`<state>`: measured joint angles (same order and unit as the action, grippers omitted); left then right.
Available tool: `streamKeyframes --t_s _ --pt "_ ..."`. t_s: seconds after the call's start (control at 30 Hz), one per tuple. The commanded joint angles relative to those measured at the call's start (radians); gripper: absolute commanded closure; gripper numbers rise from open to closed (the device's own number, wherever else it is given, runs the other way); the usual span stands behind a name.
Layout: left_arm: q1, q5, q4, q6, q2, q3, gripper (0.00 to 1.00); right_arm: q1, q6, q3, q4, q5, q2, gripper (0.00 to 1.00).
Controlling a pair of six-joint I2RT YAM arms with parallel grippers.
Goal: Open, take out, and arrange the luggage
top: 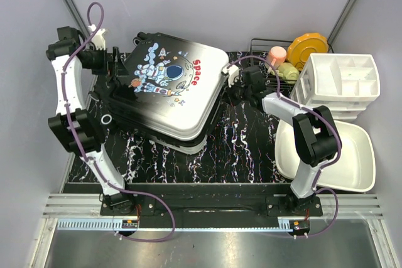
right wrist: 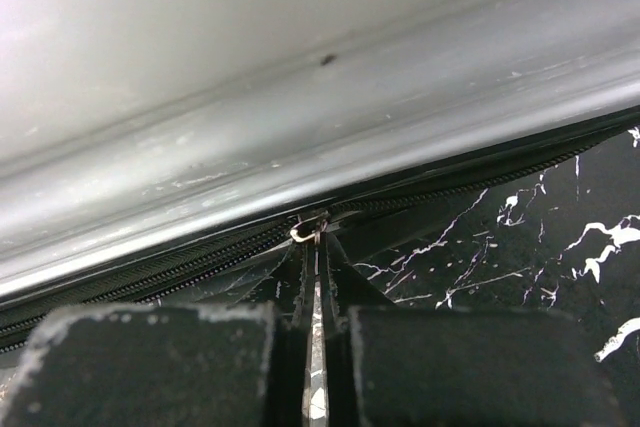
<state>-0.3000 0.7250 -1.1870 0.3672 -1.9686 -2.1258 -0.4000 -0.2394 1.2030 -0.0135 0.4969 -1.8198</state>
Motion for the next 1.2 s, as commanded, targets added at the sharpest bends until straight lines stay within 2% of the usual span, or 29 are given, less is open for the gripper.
streamKeyframes --t_s 0.0,0.13,0.27,0.37,0.5,0.6,0.67,0.73,0.77,0.8,0.87,0.9,0.97,1.03,1.07,1.13,1.17 --pt "-0.008 0.025 -0.1 0.075 0.22 0.094 0.01 -0.155 0.074 0.006 -0.173 0.046 0.013 1.0" --pt "0.056 0.056 -0.117 0.182 0.399 0.349 0.02 -0.232 0.156 0.01 -0.192 0.032 0.013 1.0" --pt "0.169 0.051 -0.095 0.24 0.546 0.492 0.04 -0.304 0.273 -0.003 -0.198 0.029 0.036 1.0" --pt "0.284 -0.033 -0.115 0.309 0.586 0.57 0.06 -0.312 0.299 -0.013 -0.162 0.013 0.076 1.0" --pt "0.364 -0.035 -0.115 0.377 0.652 0.648 0.09 -0.218 0.2 -0.016 -0.094 0.023 0.119 1.0" --pt "0.462 -0.021 -0.036 0.377 0.74 0.737 0.09 -0.123 0.122 0.044 -0.036 0.016 0.064 1.0" --pt "0.562 -0.047 0.042 0.333 0.821 0.822 0.08 -0.093 0.089 0.111 -0.01 -0.023 0.025 1.0" --pt "0.639 -0.081 0.194 0.255 0.905 0.924 0.07 -0.089 0.101 0.16 0.007 -0.032 -0.024 1.0" --pt "0.73 -0.141 0.252 0.219 0.928 0.958 0.07 -0.089 0.118 0.168 0.007 -0.021 -0.033 1.0" --pt "0.775 -0.175 0.365 0.184 0.95 0.992 0.07 -0.089 0.159 0.179 0.009 -0.021 -0.05 1.0" --pt "0.899 -0.26 0.456 0.087 0.987 1.079 0.07 -0.089 0.187 0.198 0.004 -0.026 -0.061 1.0" --pt "0.938 -0.297 0.543 0.052 0.987 1.105 0.07 -0.089 0.193 0.195 -0.011 -0.027 -0.062 1.0" --pt "1.042 -0.416 0.608 -0.022 0.955 1.171 0.09 -0.089 0.192 0.182 -0.023 -0.032 -0.062 1.0" --pt "1.097 -0.502 0.708 -0.092 0.921 1.213 0.11 -0.088 0.18 0.178 -0.025 -0.032 -0.058 1.0" --pt "1.151 -0.612 0.739 -0.114 0.898 1.221 0.13 -0.089 0.177 0.17 -0.025 -0.034 -0.052 1.0" --pt "1.188 -0.7 0.815 -0.173 0.825 1.227 0.15 -0.088 0.172 0.162 -0.025 -0.026 -0.05 1.0" --pt "1.211 -0.787 0.837 -0.192 0.8 1.225 0.17 -0.088 0.172 0.162 -0.025 -0.018 -0.05 1.0"
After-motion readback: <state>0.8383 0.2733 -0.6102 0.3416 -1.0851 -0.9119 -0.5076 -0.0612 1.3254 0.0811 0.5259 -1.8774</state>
